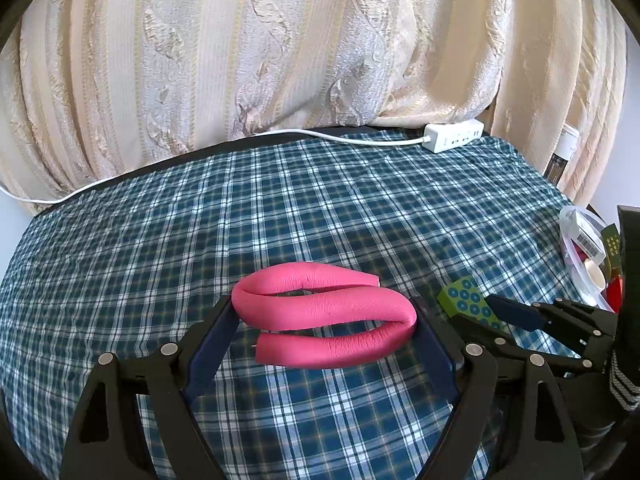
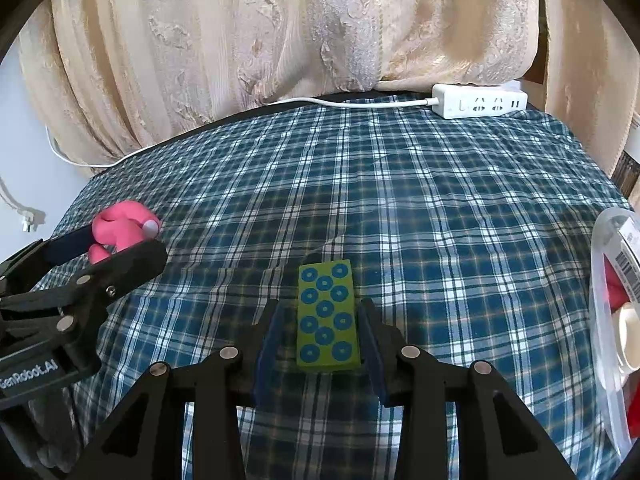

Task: Organize objects
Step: 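Lift and carry the green brick toward the bowl with right while left holds the ring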

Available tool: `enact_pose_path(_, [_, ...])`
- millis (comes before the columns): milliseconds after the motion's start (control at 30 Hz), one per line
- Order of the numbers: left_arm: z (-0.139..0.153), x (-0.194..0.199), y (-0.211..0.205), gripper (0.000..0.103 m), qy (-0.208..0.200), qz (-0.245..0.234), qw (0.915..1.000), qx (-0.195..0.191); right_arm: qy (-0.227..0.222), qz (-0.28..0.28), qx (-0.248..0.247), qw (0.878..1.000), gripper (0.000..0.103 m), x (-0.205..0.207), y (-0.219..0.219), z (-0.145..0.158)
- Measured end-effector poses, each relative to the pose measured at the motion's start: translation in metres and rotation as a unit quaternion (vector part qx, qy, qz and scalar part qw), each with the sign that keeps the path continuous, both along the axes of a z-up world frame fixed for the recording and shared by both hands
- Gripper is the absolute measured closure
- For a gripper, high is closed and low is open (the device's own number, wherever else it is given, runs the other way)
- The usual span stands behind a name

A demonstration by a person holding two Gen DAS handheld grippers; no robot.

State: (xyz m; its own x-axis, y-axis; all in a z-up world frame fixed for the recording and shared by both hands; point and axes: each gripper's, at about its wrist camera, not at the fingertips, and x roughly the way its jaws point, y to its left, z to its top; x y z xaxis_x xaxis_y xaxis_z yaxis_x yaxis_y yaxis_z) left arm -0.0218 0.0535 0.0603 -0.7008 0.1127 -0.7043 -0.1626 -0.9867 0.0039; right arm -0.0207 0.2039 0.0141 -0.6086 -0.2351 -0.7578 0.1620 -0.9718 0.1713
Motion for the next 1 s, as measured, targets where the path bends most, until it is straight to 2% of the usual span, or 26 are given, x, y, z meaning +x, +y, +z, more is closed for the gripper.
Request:
enact_pose_path(267, [0.0, 0.001, 0.001, 0.018, 0.0, 0.0, 1.0, 0.0, 0.0, 0.0, 0.01, 1.0, 0.062, -0.002, -0.003, -0.003])
enact_pose_path(367, [0.0, 0.0, 0.001, 0.018, 0.0, 0.001, 1.0, 0.0, 0.003, -0.003, 0.02, 1.0, 0.07, -0.001, -0.004, -0.003])
enact_pose_path(633, [-0.002, 0.003, 0.006, 0.018, -0.004, -0.006, 1.0, 0.0, 0.014, -0.025, -0.007, 1.0, 0.07, 0.011, 0.013, 0.005])
enact_pose_path(1000, [-0.008, 0.005, 0.019, 0.018, -0.011, -0.03, 0.9995, -0.003, 0.049, -0.084, -0.043, 0.994, 0.07, 0.058, 0.064, 0.03])
